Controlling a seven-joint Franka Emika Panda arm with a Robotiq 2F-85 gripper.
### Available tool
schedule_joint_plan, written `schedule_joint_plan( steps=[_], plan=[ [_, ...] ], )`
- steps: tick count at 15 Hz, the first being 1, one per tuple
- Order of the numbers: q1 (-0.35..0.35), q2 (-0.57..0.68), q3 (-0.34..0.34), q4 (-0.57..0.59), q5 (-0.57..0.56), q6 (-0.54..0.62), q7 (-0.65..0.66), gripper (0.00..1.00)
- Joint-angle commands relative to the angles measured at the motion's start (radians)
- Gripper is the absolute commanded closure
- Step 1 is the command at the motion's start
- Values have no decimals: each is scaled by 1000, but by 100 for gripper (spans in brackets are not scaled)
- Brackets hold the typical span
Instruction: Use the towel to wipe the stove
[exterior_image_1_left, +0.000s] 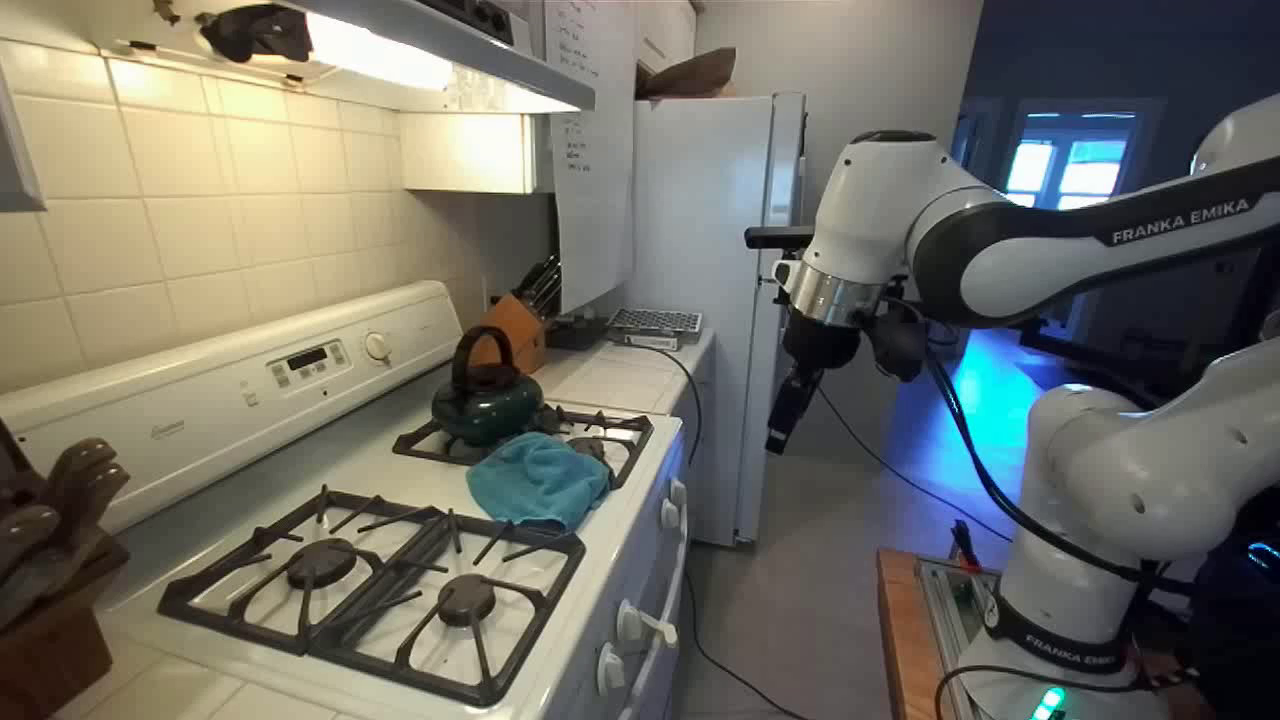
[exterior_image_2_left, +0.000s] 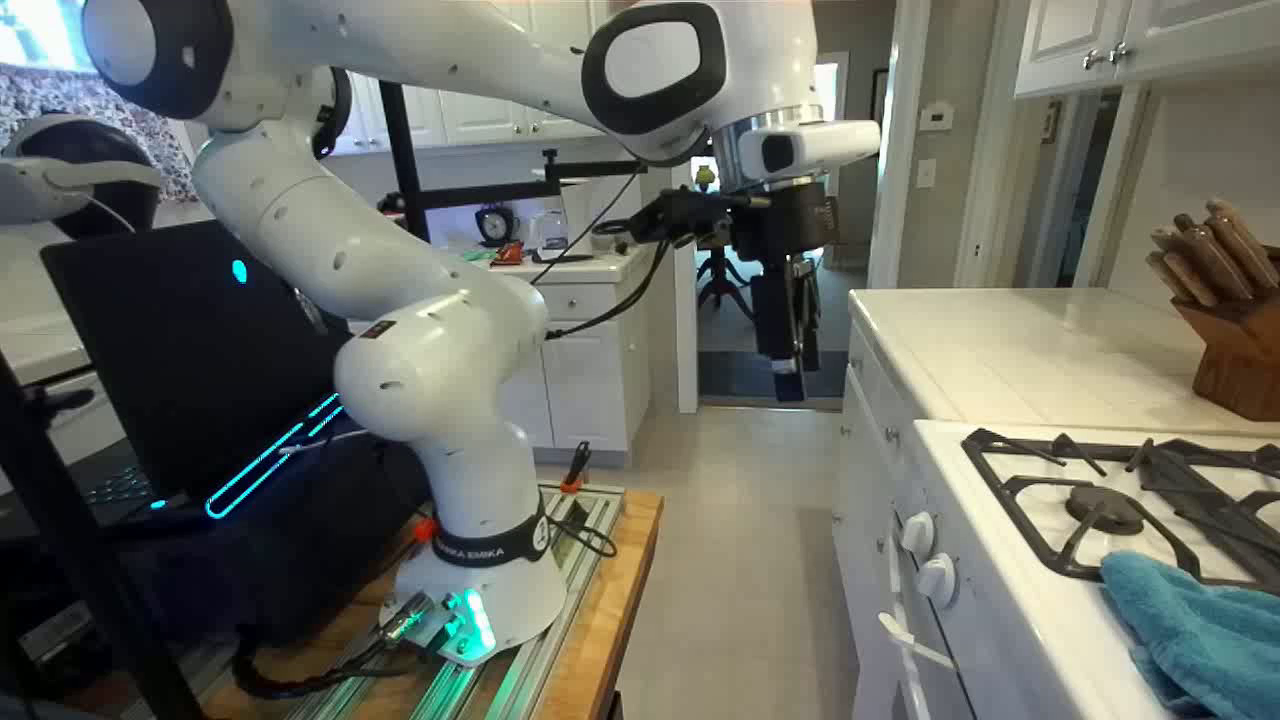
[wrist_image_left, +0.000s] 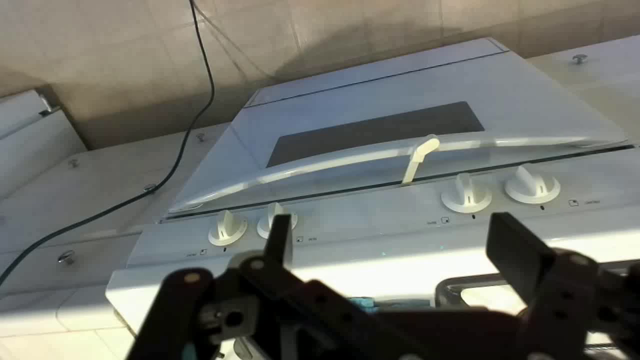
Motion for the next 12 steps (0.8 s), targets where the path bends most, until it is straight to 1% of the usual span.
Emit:
schedule_joint_plan(
  steps=[1, 7, 9, 11, 12],
  plan=[
    [6, 2, -6, 2, -6, -3, 4, 0],
    [6, 2, -6, 2, -6, -3, 4, 0],
    [-48, 20, -2, 13, -47, 56, 32, 0],
    [-77, 61, -23, 33, -76, 167, 6, 0],
    [-81, 97, -43, 52, -71, 225, -11, 0]
  ],
)
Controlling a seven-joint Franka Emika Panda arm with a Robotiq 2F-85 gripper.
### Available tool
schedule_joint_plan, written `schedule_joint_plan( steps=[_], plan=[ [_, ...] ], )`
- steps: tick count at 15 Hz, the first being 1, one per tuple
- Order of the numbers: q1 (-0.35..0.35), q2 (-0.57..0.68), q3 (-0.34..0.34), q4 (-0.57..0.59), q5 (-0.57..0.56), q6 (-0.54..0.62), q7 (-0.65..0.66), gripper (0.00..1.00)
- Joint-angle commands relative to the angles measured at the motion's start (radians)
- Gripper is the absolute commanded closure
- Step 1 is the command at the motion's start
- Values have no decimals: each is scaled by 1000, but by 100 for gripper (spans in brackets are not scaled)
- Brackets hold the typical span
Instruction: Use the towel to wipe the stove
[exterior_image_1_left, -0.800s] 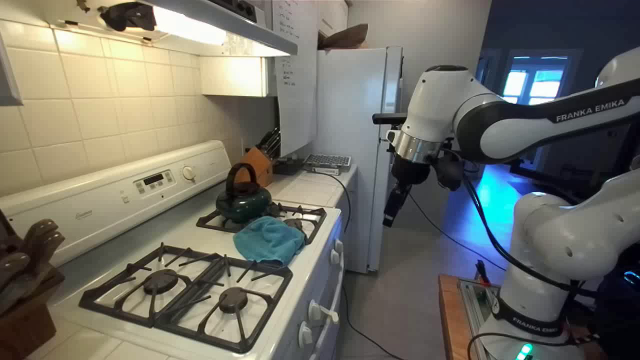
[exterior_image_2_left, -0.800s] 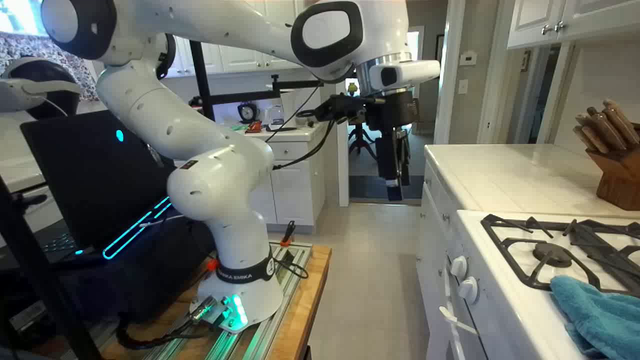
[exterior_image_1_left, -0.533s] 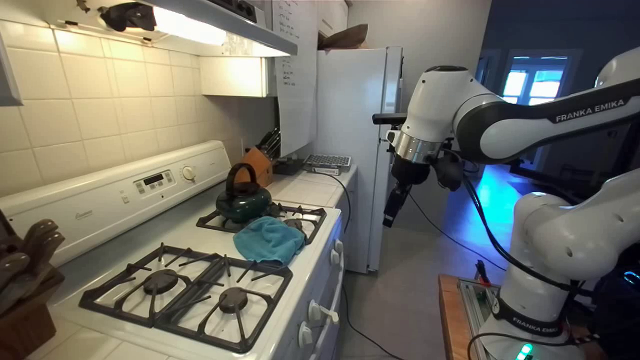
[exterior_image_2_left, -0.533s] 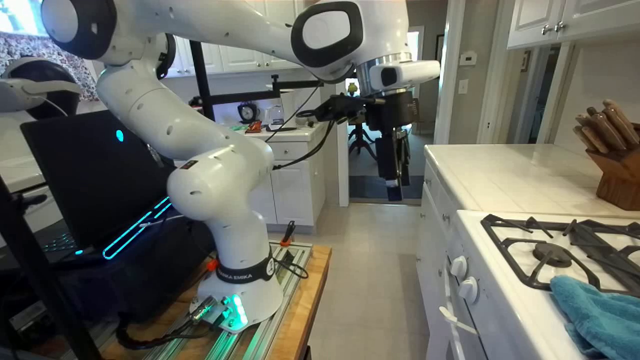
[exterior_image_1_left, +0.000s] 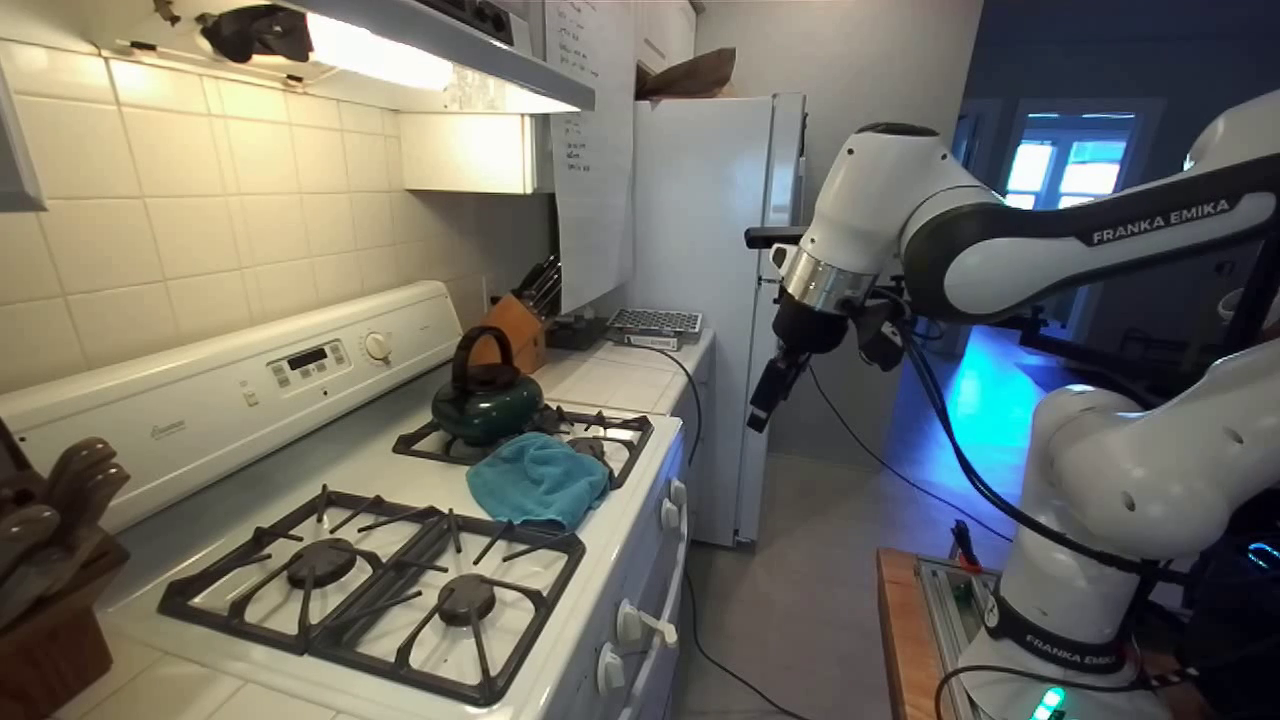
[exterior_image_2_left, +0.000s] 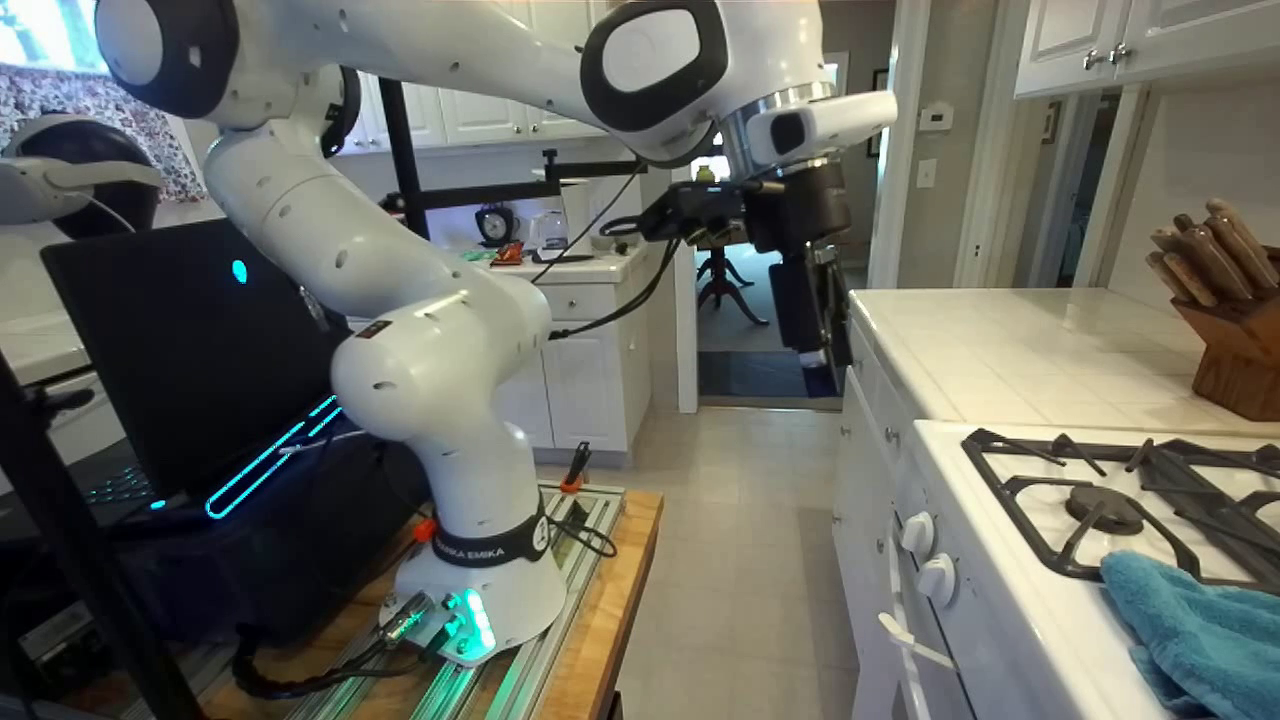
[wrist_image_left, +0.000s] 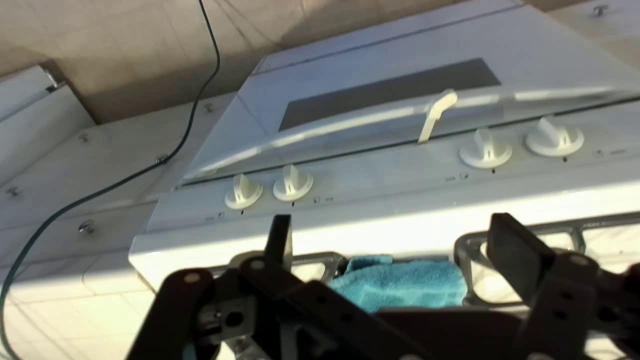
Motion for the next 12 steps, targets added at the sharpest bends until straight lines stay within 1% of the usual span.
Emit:
schedule_joint_plan(
  steps=[1, 3, 6, 8, 10, 12],
  plan=[
    [-45, 115, -36, 57, -44, 183, -22, 0],
    [-16, 190, -80, 92, 3, 273, -67, 0],
    [69, 292, -162, 137, 103, 350, -147, 0],
    [127, 347, -212, 174, 182, 331, -201, 0],
    [166, 391, -250, 198, 254, 299, -247, 0],
    [163, 420, -254, 211, 268, 278, -262, 0]
  ],
)
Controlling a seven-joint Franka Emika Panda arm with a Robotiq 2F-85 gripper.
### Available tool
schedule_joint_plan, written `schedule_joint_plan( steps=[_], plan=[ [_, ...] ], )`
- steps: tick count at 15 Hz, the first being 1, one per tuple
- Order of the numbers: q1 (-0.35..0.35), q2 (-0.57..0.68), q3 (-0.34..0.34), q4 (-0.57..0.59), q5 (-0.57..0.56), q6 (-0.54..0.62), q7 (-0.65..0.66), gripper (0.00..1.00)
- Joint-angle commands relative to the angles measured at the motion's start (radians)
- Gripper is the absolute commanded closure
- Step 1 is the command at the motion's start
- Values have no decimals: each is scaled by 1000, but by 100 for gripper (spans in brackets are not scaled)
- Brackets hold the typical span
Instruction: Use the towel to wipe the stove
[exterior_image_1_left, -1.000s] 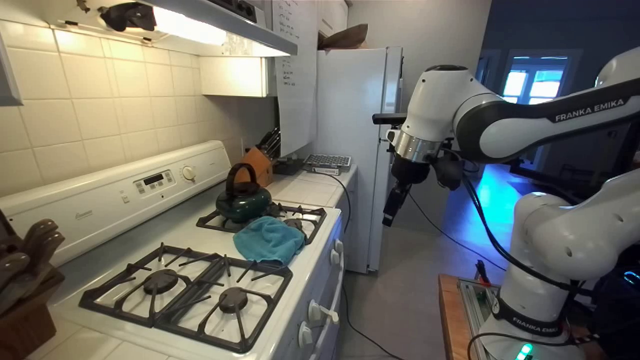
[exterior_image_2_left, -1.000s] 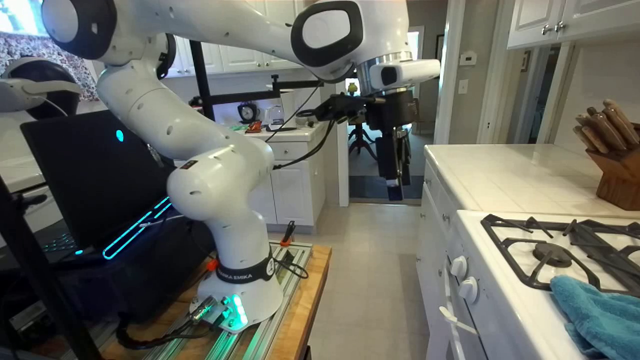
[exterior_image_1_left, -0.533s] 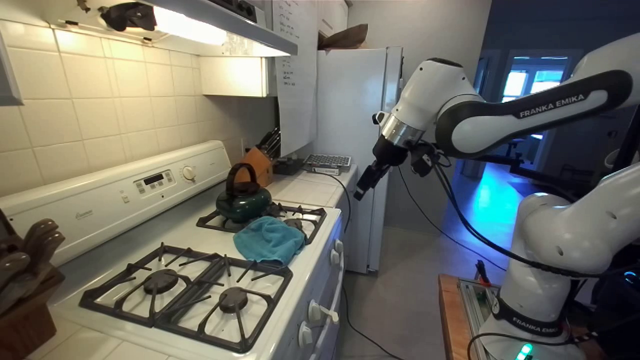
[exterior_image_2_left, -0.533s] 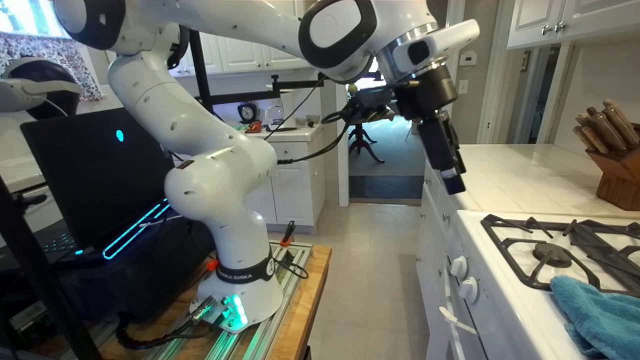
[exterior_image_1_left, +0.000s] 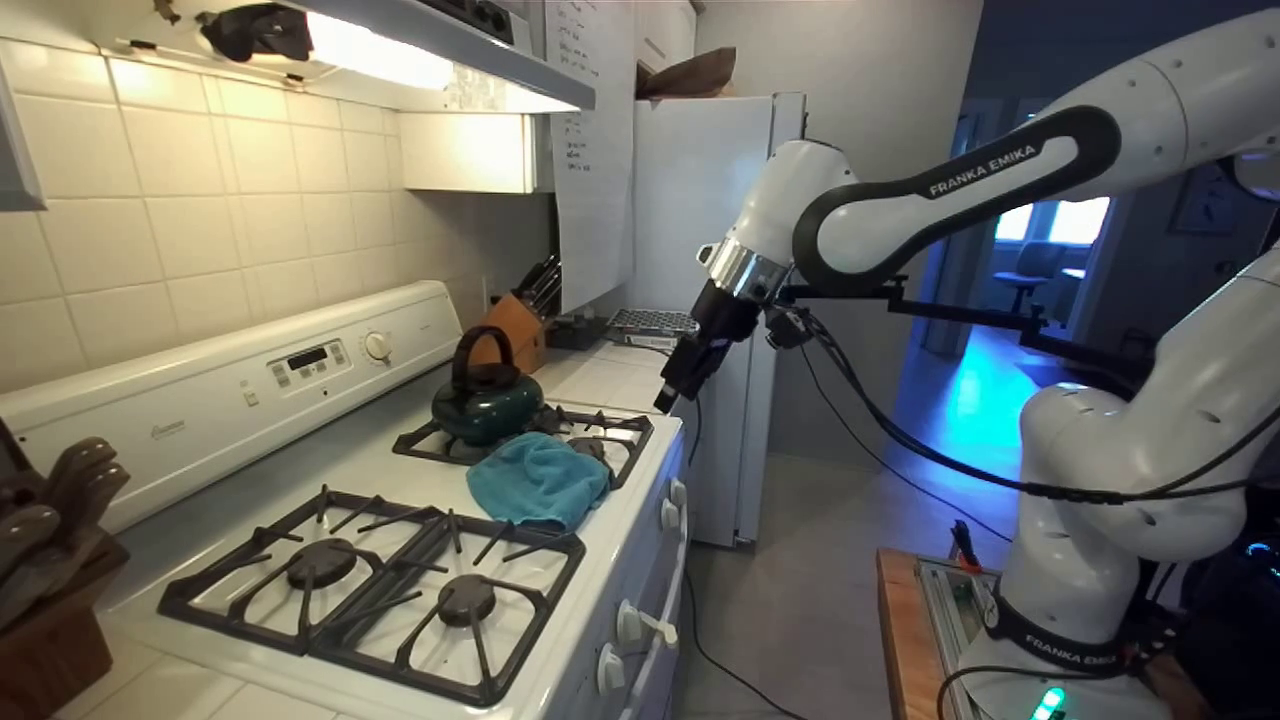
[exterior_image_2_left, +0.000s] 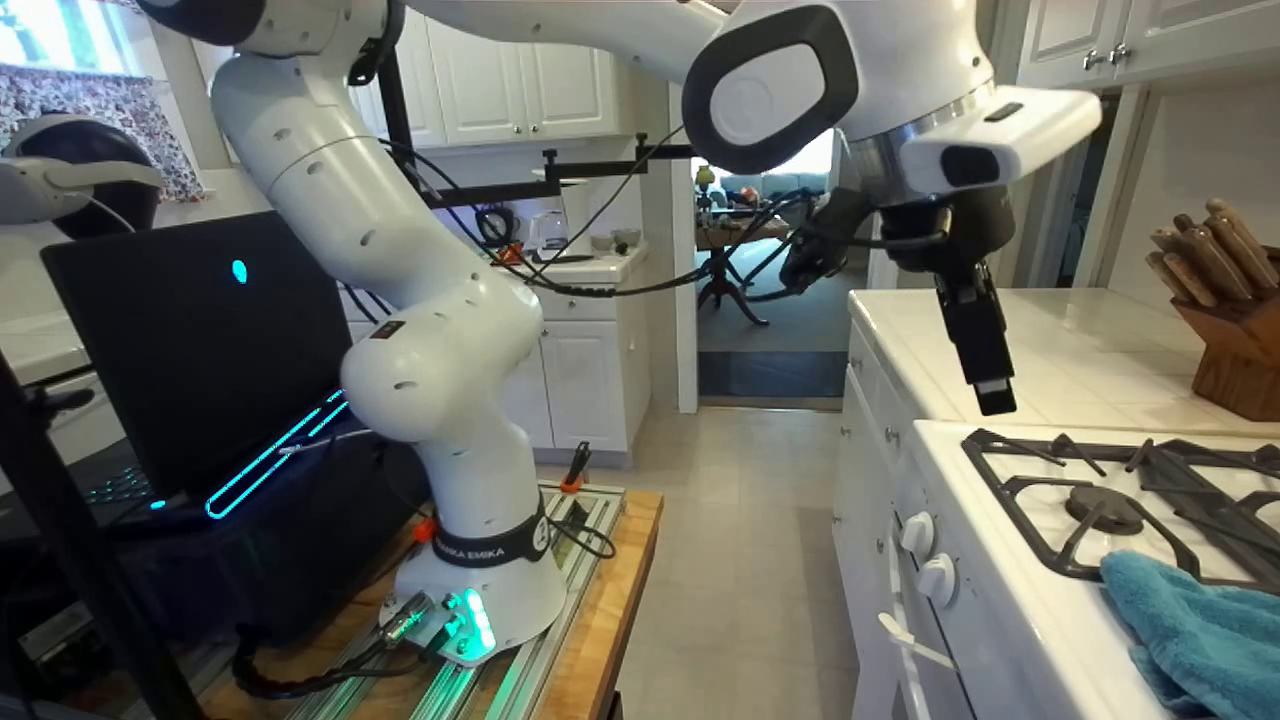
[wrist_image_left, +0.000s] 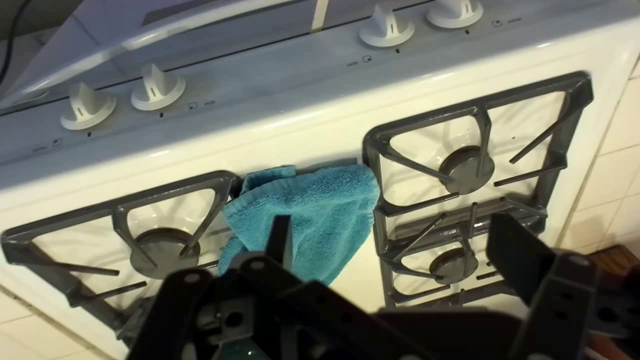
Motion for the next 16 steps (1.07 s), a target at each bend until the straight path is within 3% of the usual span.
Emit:
schedule_joint_plan(
  steps=[1, 2, 7, 8, 16],
  plan=[
    [5, 78, -17, 62, 38, -66, -43, 0],
    [-7, 40, 2, 20, 26, -20, -22, 0],
    [-9, 67, 2, 38, 25, -36, -22, 0],
    [30, 80, -41, 58, 86, -86, -86, 0],
    [58, 170, -113, 198, 144, -269, -373, 0]
  ],
)
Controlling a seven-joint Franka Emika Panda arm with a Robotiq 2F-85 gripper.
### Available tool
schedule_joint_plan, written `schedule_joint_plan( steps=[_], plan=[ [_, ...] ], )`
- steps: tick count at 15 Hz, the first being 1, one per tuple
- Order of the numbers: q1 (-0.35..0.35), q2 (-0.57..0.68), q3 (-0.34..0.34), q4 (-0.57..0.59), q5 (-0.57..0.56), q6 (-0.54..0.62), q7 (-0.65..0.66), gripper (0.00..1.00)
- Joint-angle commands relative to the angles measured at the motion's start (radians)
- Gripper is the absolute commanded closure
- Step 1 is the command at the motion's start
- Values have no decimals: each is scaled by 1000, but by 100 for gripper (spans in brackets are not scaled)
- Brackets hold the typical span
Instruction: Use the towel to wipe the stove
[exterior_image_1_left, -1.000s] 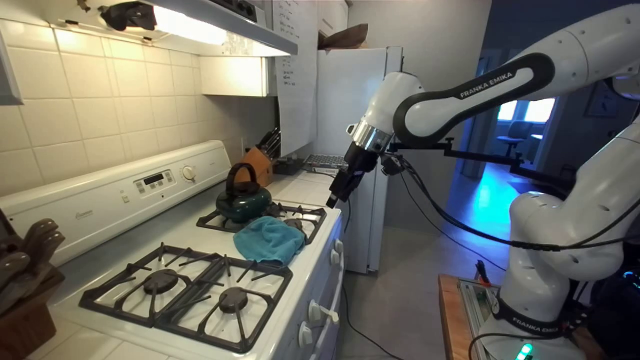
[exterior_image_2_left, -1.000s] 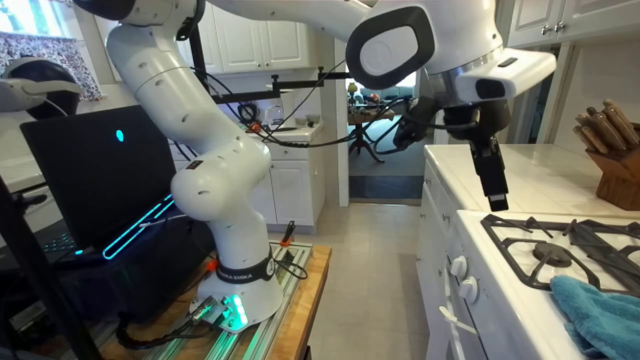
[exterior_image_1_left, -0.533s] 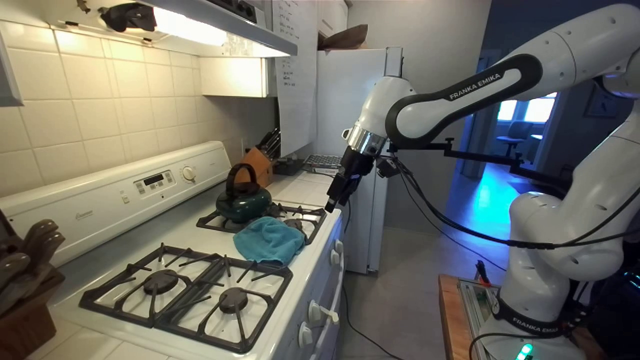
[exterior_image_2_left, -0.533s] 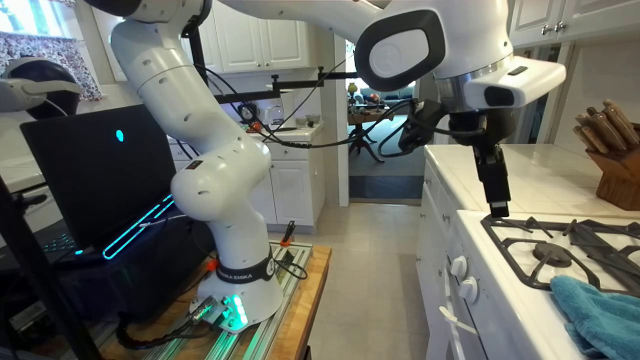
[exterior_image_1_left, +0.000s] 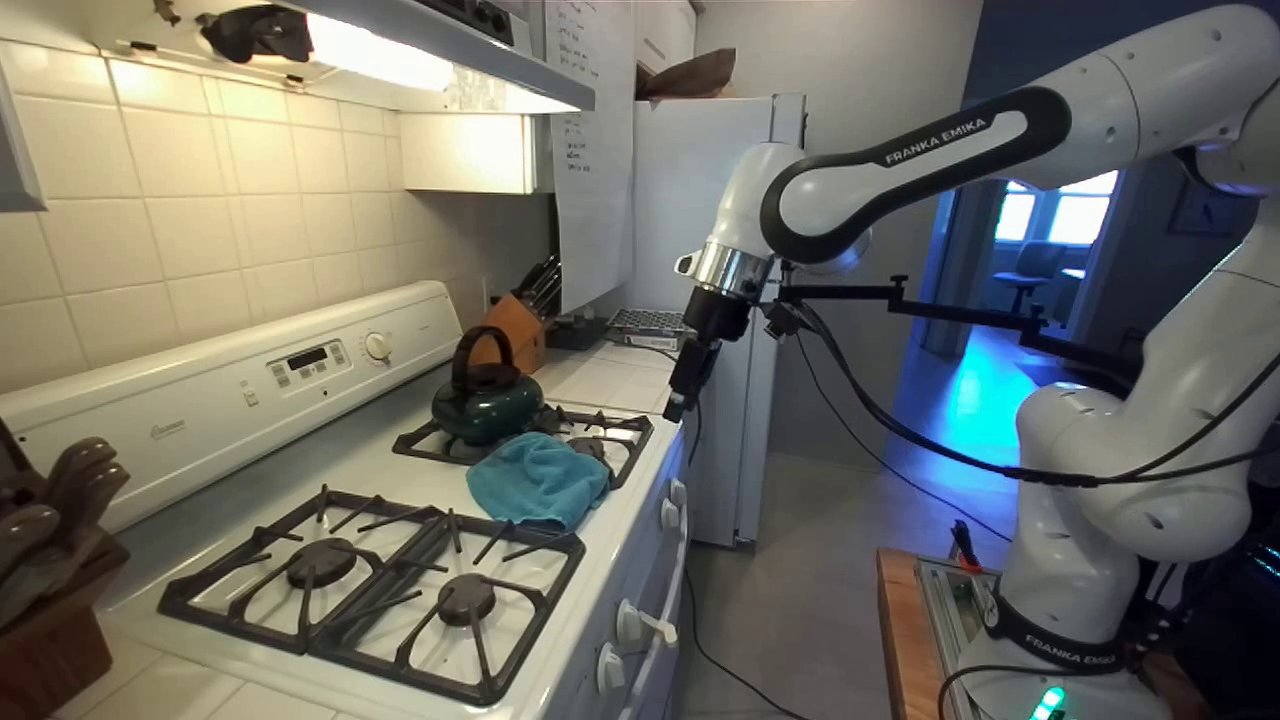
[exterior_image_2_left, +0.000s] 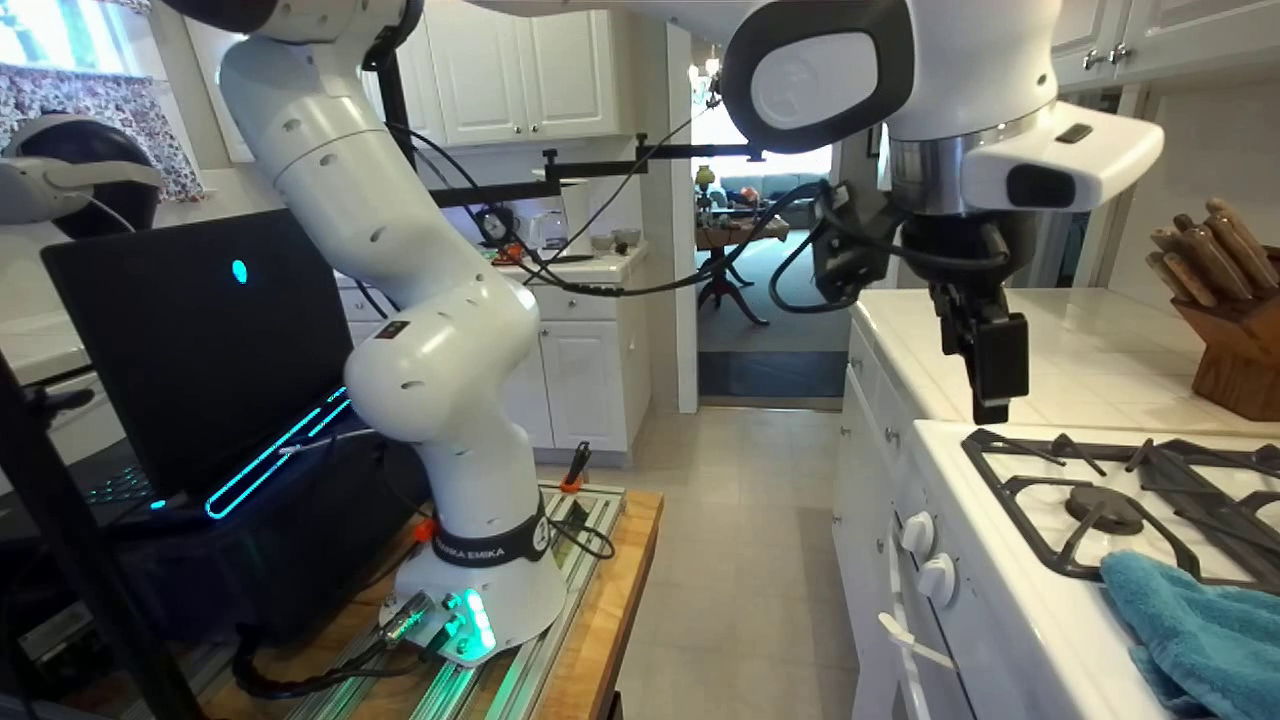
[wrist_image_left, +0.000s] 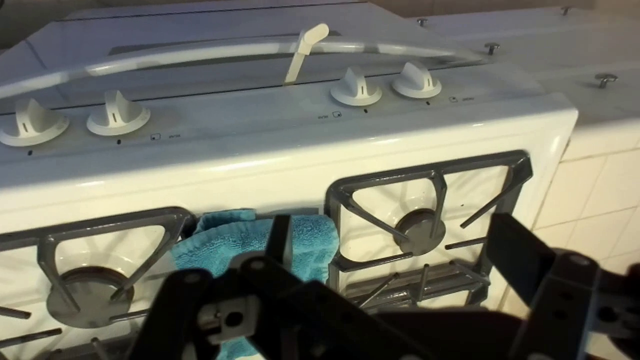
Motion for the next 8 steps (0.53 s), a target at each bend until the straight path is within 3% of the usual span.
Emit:
schedule_joint_plan(
  steps=[1, 8],
  plan=[
    [8, 109, -30, 108, 23, -76, -125, 0],
    [-57, 280, 29, 121, -62, 108, -51, 0]
  ],
)
